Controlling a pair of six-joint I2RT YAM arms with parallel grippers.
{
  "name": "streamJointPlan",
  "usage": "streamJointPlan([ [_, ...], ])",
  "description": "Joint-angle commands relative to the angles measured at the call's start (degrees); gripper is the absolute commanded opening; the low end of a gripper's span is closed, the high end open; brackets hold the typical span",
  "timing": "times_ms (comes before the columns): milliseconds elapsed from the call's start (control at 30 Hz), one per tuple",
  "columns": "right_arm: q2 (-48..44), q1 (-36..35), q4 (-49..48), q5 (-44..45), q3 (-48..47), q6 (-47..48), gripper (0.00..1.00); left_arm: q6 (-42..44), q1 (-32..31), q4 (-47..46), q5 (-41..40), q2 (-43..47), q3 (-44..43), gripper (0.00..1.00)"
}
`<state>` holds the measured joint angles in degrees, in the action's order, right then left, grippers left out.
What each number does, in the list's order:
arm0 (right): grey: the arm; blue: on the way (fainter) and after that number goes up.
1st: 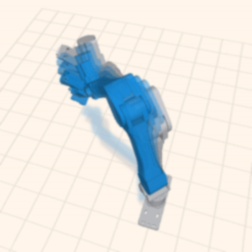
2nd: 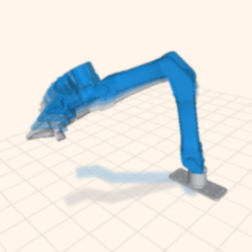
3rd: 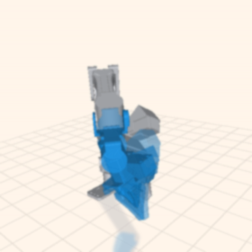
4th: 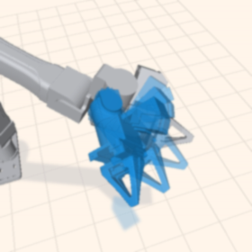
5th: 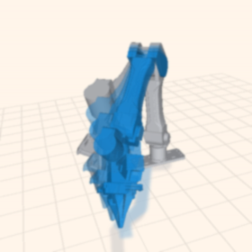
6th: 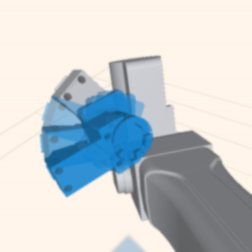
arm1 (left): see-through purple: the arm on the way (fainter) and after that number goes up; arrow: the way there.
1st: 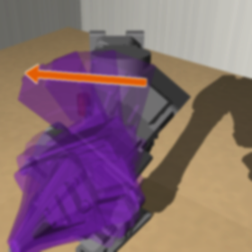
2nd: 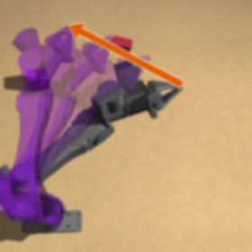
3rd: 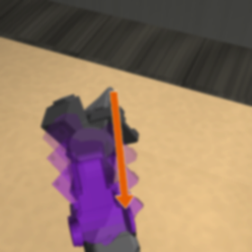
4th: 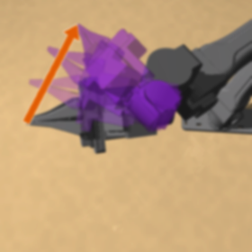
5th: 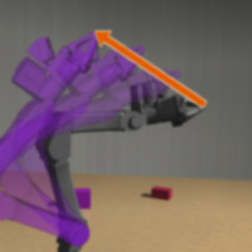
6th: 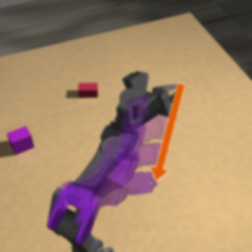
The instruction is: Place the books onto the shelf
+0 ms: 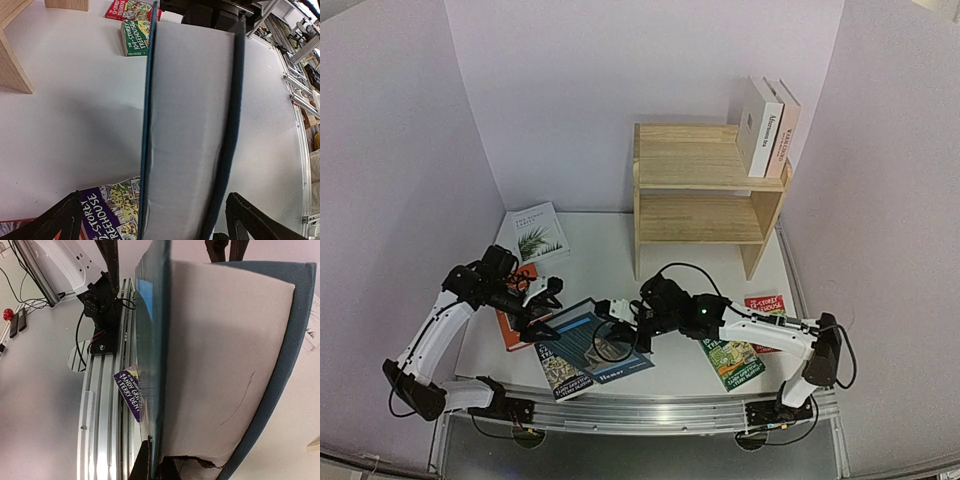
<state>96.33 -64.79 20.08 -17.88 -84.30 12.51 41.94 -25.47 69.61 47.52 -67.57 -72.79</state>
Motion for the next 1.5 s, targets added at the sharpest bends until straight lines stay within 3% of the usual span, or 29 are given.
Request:
streamJointPlan([
  [0,0.5,-0.4,-0.9,0.5,-3.7,5.5,0.00,-1.2,-1.8,-2.9,-1.3,0.9,-0.7,0.99],
  [67,1.0,-0.3,-0.9,0.8,-4.5,5.6,0.00,-3.1,-2.9,-3.9,-0.9,1.3,-0.6,0.94],
  [267,2.6,0.5,-1.1,2.6,-5.9,4.2,0.00,-9.1,-3.3,-5.4,0.8,1.6,-1.4,0.51],
  [500,3.0,1.7,-2.6,9.6,-7.3,-1.3,0.00,-14.5,-3.3,-5.5,-0.1,2.9,-1.1,0.25],
  [533,3.1,1.8,-2.8,11.9,-7.5,-2.4,0.03,-17.2,-3.3,-6.6,-0.9,3.2,-1.2,0.24],
  [633,3.1,1.8,-3.1,17.5,-7.3,-3.8,0.31,-28.1,-3.3,-13.5,-7.0,4.4,-0.4,0.14],
  [833,3.1,1.7,-4.4,31.6,-7.4,-8.5,0.82,-39.9,-2.2,-17.2,-17.8,5.0,2.4,0.11],
  [867,3.0,1.7,-4.5,34.2,-7.4,-9.1,0.86,-42.8,-1.5,-17.5,-18.8,5.0,2.5,0.12],
  [1000,2.9,0.4,-8.5,40.9,-6.6,-7.4,0.91,-57.6,3.7,-18.8,-25.4,4.3,1.6,0.19],
  [1100,4.5,-4.4,-20.8,40.6,-2.4,1.4,0.93,-69.2,9.8,-19.1,-28.2,3.4,0.4,0.20],
  [1200,8.8,-8.2,-30.6,38.6,-1.8,6.5,0.93,-78.1,11.9,-17.4,-29.6,2.6,-0.8,0.21],
  [1300,14.9,-9.8,-33.5,37.2,-6.0,7.7,0.92,-83.8,13.3,-15.3,-29.7,2.2,-1.0,0.22],
  [1467,25.4,-10.4,-40.8,42.4,-13.4,12.4,0.93,-89.9,15.2,-13.2,-29.2,1.8,-1.2,0.24],
])
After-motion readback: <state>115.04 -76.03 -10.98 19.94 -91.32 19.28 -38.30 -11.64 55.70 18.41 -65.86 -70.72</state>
